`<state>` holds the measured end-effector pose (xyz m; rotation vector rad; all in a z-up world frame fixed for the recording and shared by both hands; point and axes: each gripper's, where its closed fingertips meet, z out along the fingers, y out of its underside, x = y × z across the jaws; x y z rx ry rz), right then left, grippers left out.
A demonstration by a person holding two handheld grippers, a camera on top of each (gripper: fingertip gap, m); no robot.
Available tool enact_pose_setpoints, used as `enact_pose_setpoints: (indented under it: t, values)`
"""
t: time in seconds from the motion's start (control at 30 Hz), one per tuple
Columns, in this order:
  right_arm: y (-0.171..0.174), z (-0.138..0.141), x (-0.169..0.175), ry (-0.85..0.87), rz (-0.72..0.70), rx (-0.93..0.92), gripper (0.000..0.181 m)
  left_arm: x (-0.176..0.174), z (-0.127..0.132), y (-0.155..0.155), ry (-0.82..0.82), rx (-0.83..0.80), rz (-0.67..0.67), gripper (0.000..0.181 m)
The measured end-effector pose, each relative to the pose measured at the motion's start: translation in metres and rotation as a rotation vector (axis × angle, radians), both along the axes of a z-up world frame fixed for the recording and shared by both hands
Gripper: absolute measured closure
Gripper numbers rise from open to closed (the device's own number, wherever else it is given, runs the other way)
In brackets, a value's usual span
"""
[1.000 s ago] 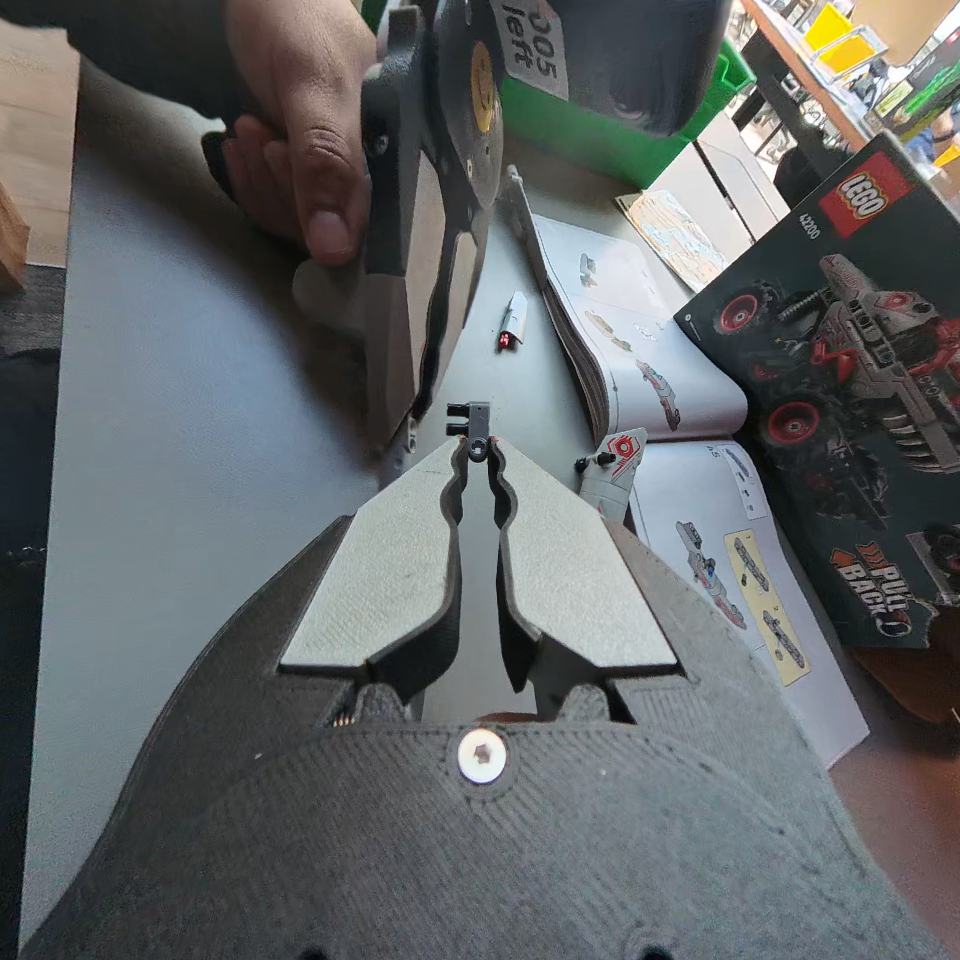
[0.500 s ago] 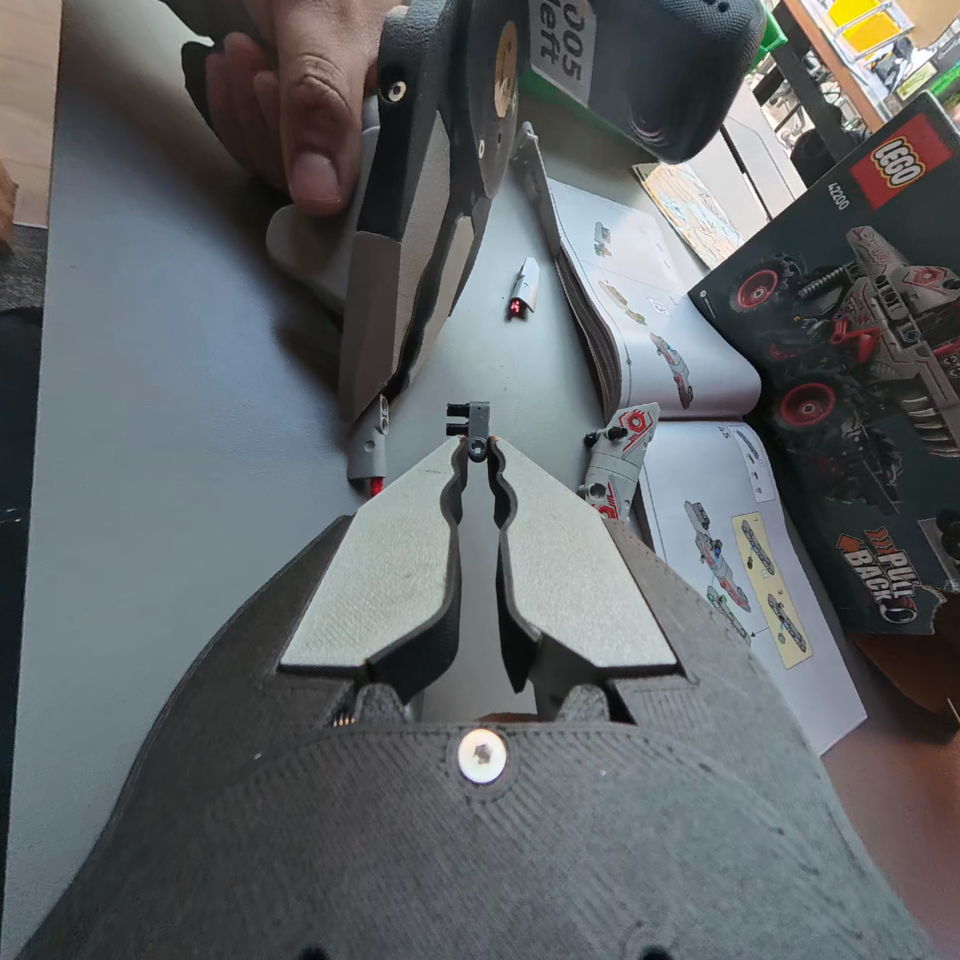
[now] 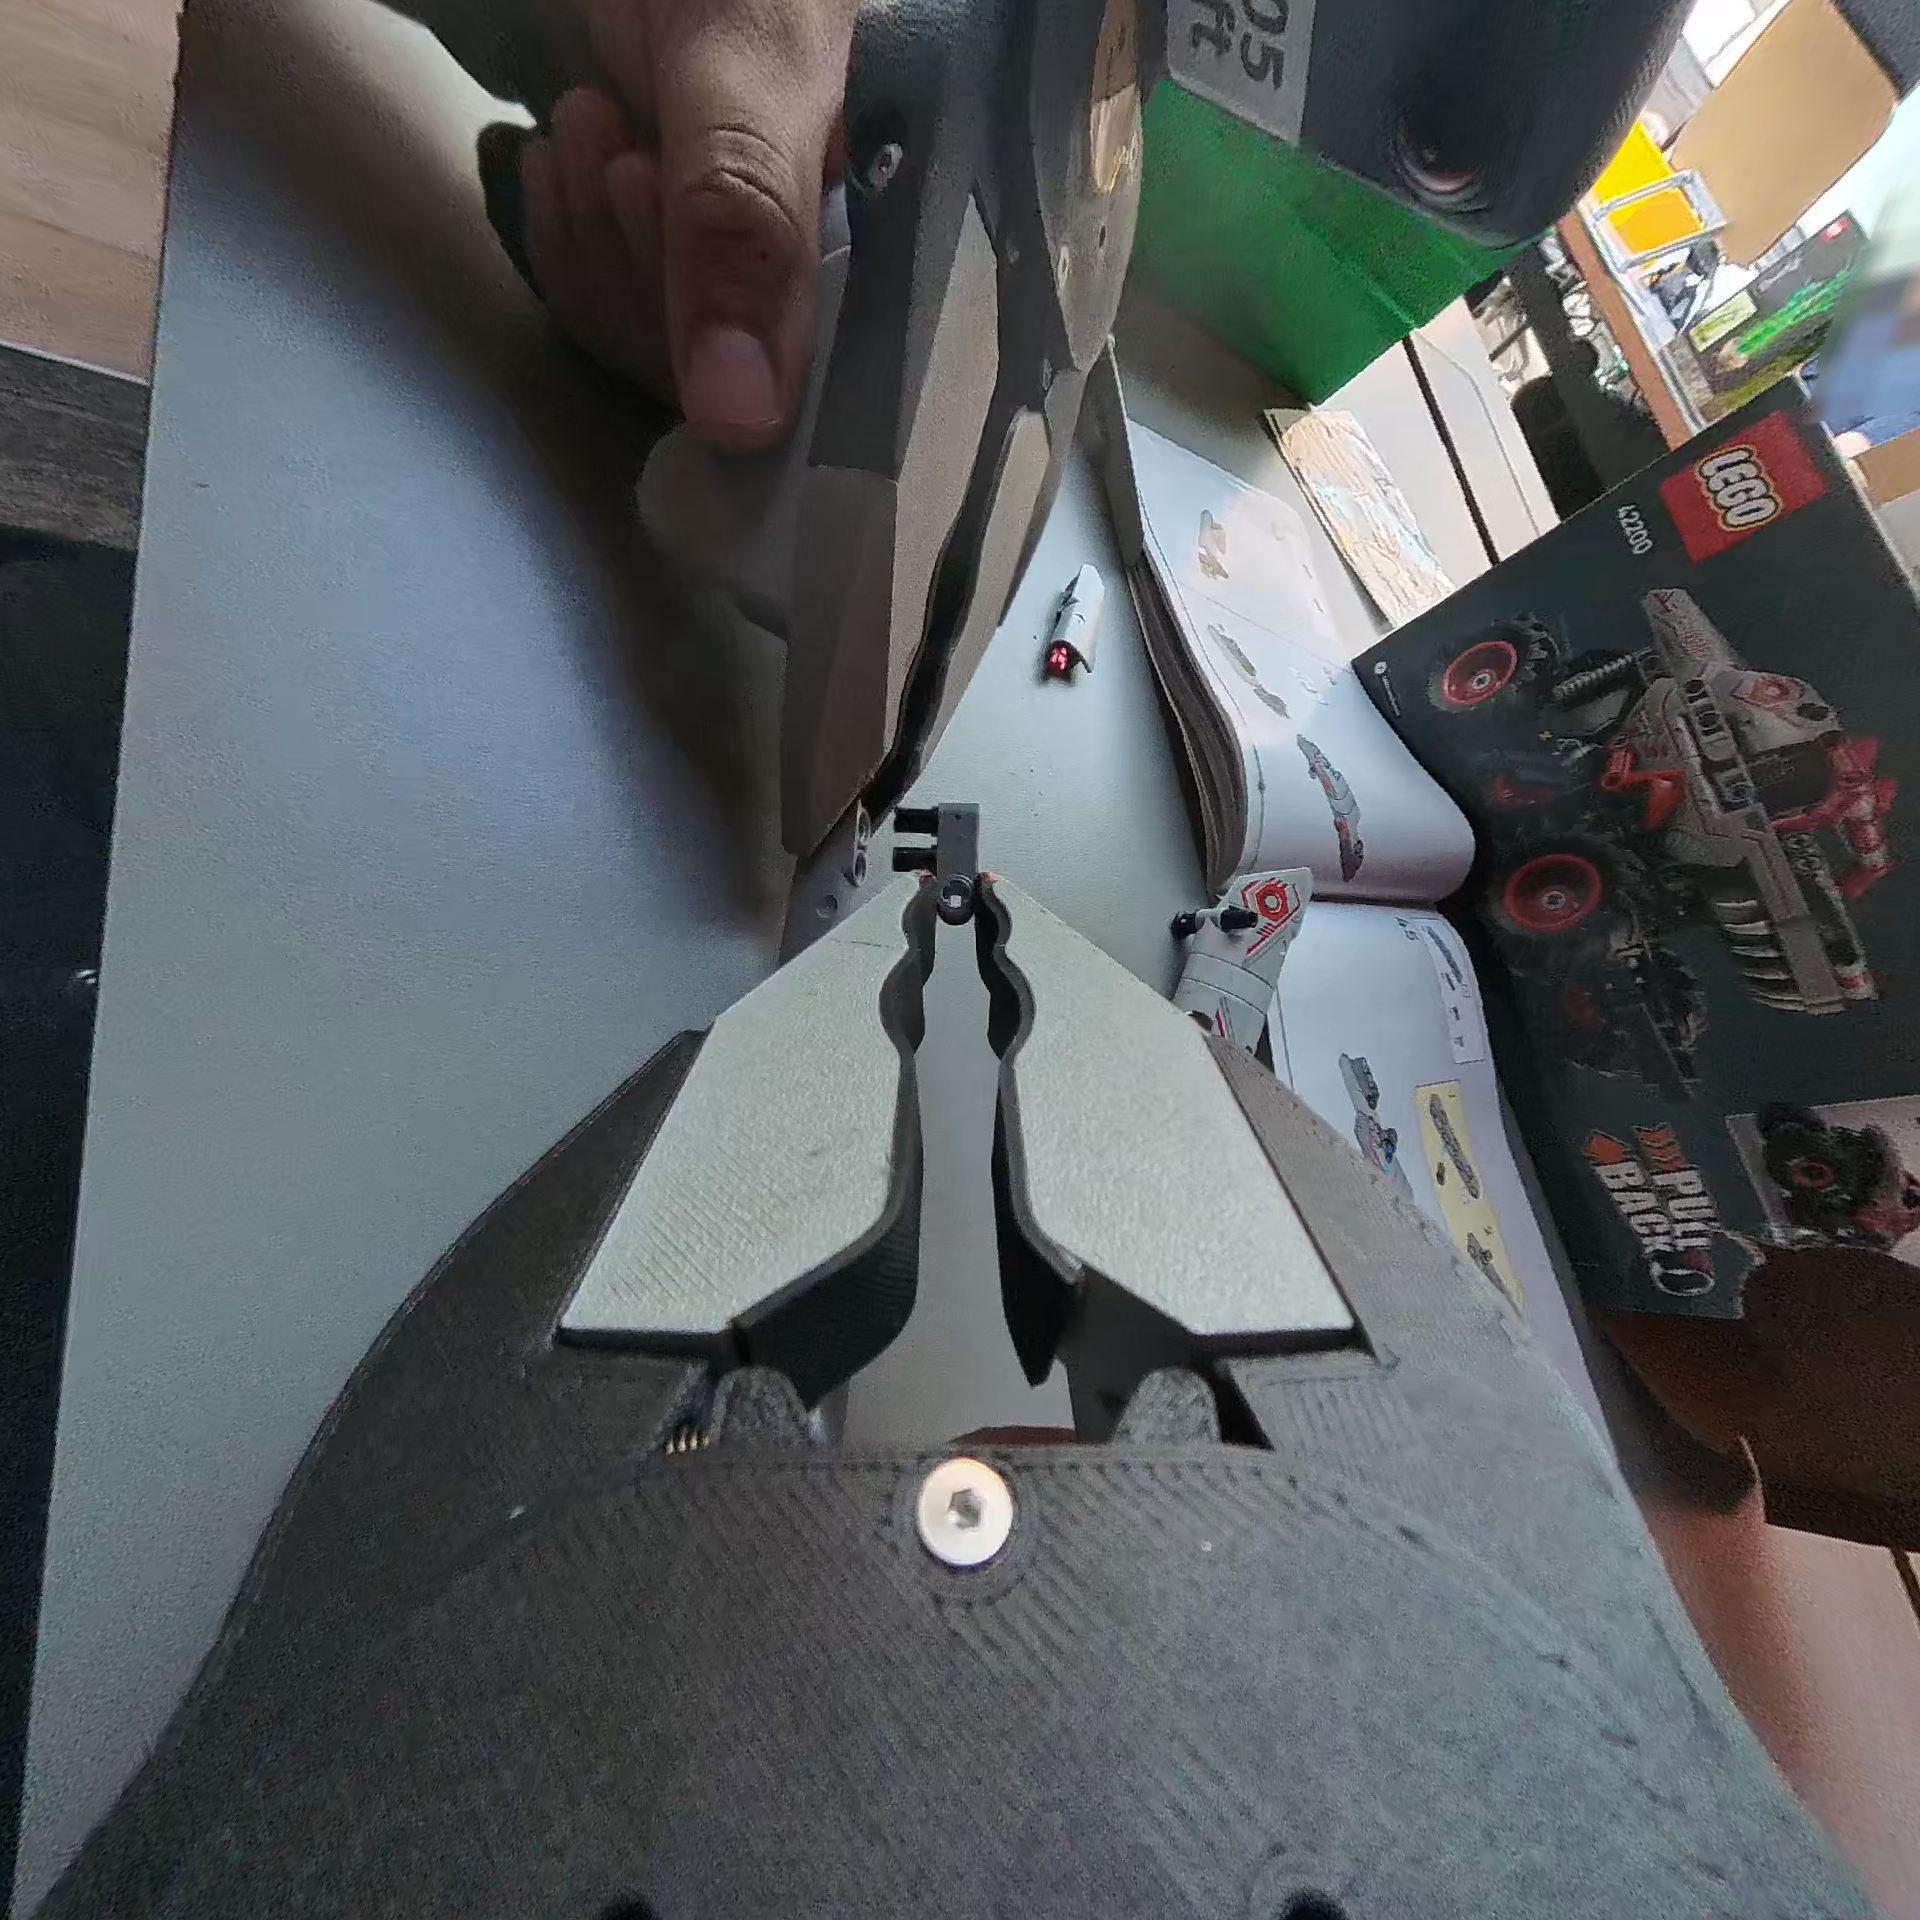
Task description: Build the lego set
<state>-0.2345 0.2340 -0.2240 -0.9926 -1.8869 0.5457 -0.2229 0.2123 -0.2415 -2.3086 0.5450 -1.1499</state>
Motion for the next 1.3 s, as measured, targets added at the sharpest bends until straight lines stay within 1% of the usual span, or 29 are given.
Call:
enact_pose_setpoints:
  t: [0.13, 0.33, 0.53, 0.6, 0.73, 0.9, 1.0, 1.2, 1.3]
  values:
    - [-0.002, 0.000, 0.001, 0.009, 0.010, 0.042, 0.177, -0.001, 0.001, 0.002, 0.015, 0.039, 0.015, 0.177]
    - [-0.001, 0.006, -0.001, 0.054, -0.007, 0.176, 0.177, -0.004, 0.010, 0.005, -0.059, 0.037, 0.041, 0.177]
    - [-0.002, 0.011, -0.001, 0.091, -0.011, 0.264, 0.177, -0.005, 0.013, 0.006, -0.054, 0.080, 0.054, 0.178]
    - [-0.001, 0.010, -0.001, 0.088, -0.015, 0.261, 0.177, -0.006, 0.012, 0.007, -0.040, 0.090, 0.060, 0.178]
    - [0.001, 0.008, -0.002, 0.077, -0.030, 0.191, 0.177, -0.005, 0.014, 0.006, -0.052, 0.097, 0.052, 0.178]
    - [-0.003, 0.019, -0.001, 0.136, -0.017, 0.203, 0.177, -0.004, 0.023, 0.005, -0.122, 0.100, 0.048, 0.178]
    - [-0.007, 0.025, 0.000, 0.164, 0.027, 0.217, 0.177, -0.002, 0.028, 0.001, -0.152, 0.118, 0.020, 0.178]
    - [-0.013, 0.020, 0.004, 0.146, 0.086, 0.208, 0.177, 0.002, 0.022, -0.003, -0.077, 0.148, -0.009, 0.178]
    - [-0.012, 0.017, 0.004, 0.148, 0.071, 0.298, 0.177, 0.000, 0.020, -0.001, -0.072, 0.126, 0.005, 0.178]
